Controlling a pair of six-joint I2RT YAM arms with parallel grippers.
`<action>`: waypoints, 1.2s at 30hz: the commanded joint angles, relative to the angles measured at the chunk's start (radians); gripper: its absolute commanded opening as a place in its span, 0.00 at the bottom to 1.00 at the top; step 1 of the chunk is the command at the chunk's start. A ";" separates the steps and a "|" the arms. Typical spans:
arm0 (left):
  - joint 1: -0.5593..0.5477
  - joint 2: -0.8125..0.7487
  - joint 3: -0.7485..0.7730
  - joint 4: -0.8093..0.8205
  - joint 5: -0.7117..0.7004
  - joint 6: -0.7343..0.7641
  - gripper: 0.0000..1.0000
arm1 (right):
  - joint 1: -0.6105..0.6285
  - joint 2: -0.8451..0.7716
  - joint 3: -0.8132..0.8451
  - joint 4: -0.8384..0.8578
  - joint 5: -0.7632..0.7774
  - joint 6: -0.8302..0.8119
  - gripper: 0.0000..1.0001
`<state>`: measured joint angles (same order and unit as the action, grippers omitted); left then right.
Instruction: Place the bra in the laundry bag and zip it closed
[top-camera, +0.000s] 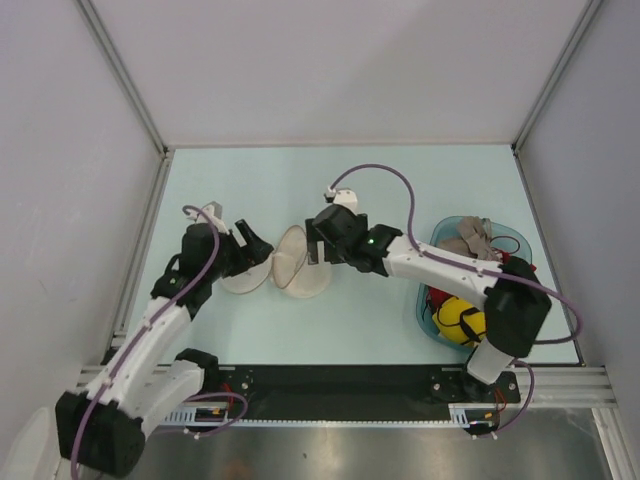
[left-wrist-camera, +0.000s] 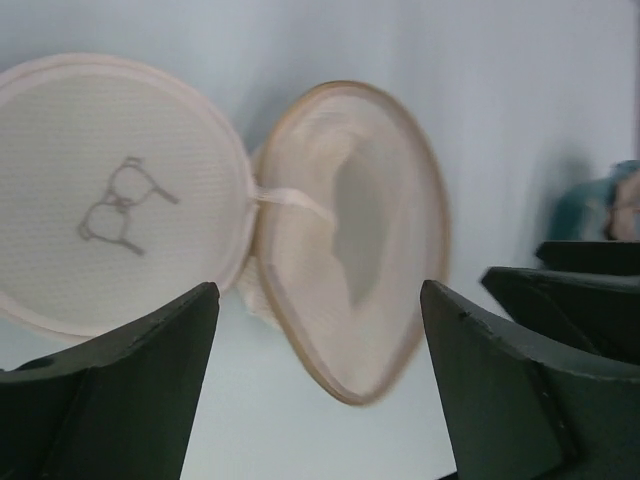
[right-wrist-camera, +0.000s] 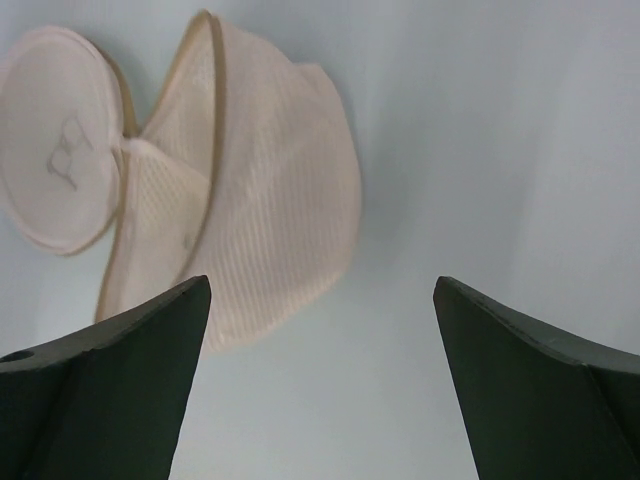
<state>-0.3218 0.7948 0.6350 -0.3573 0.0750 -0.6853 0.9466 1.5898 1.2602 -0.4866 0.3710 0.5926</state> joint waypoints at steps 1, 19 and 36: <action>0.075 0.220 0.019 0.045 0.105 0.128 0.87 | -0.006 0.143 0.190 0.085 0.054 -0.001 1.00; 0.079 0.610 0.025 0.256 0.141 0.133 0.71 | -0.023 0.391 0.335 0.068 -0.012 0.004 0.81; 0.038 0.229 0.242 -0.032 -0.041 0.196 0.00 | -0.022 0.276 0.410 -0.027 -0.015 -0.103 0.00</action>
<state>-0.2714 1.1778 0.7830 -0.2859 0.1085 -0.5297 0.9138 1.9747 1.5730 -0.4736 0.3256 0.5446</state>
